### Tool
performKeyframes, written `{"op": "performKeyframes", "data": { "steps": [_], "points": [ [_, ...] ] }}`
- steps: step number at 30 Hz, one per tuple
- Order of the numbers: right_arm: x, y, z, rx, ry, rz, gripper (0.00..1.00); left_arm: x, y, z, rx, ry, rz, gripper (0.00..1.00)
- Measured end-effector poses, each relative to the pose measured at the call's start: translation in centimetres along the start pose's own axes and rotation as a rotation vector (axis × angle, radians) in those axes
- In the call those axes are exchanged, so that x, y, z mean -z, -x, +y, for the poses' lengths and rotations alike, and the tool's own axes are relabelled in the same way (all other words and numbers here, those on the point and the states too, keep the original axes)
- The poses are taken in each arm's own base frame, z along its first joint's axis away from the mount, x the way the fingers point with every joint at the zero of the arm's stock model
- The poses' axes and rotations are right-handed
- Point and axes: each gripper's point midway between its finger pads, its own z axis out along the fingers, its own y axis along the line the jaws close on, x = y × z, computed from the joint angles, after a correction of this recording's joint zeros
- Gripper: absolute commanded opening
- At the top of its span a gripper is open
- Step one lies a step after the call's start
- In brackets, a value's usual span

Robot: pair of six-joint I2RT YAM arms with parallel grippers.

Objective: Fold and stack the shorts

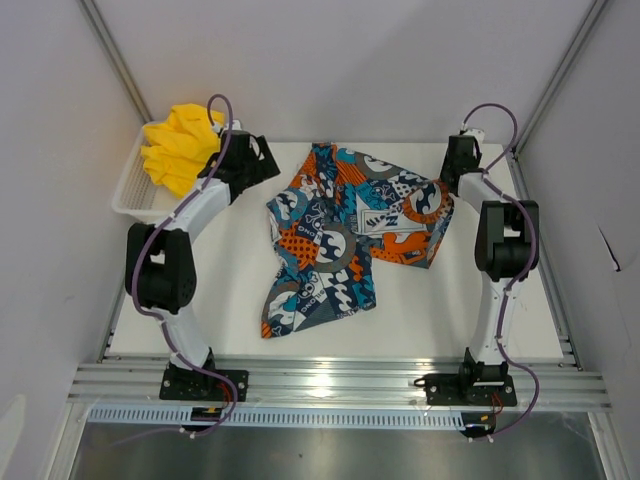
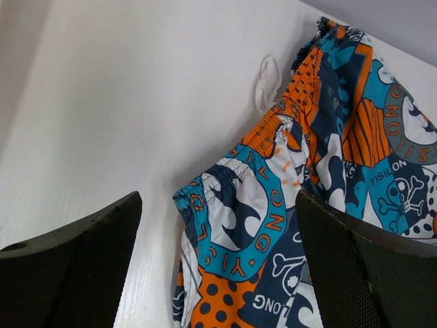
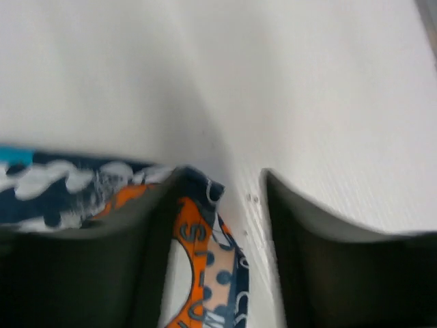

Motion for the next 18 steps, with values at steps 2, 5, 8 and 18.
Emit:
{"op": "performKeyframes", "data": {
  "steps": [2, 5, 8, 18],
  "points": [
    [-0.6, 1.5, -0.4, 0.030, -0.046, -0.043, 0.75, -0.5, -0.4, 0.2, -0.002, 0.005, 0.008, 0.94],
    [-0.9, 3.0, -1.3, 0.065, -0.135, -0.088, 0.83, -1.4, -1.2, 0.6, -0.004, 0.016, 0.025, 0.89],
    [-0.5, 3.3, -1.6, 0.077, -0.167, -0.101, 0.81, -2.0, -2.2, 1.0, -0.007, 0.022, 0.045, 0.86],
    [7.9, 2.3, 3.3, -0.005, 0.164, -0.028, 0.66, -3.5, -6.3, 2.0, -0.004, 0.000, 0.144, 0.82]
  ]
}}
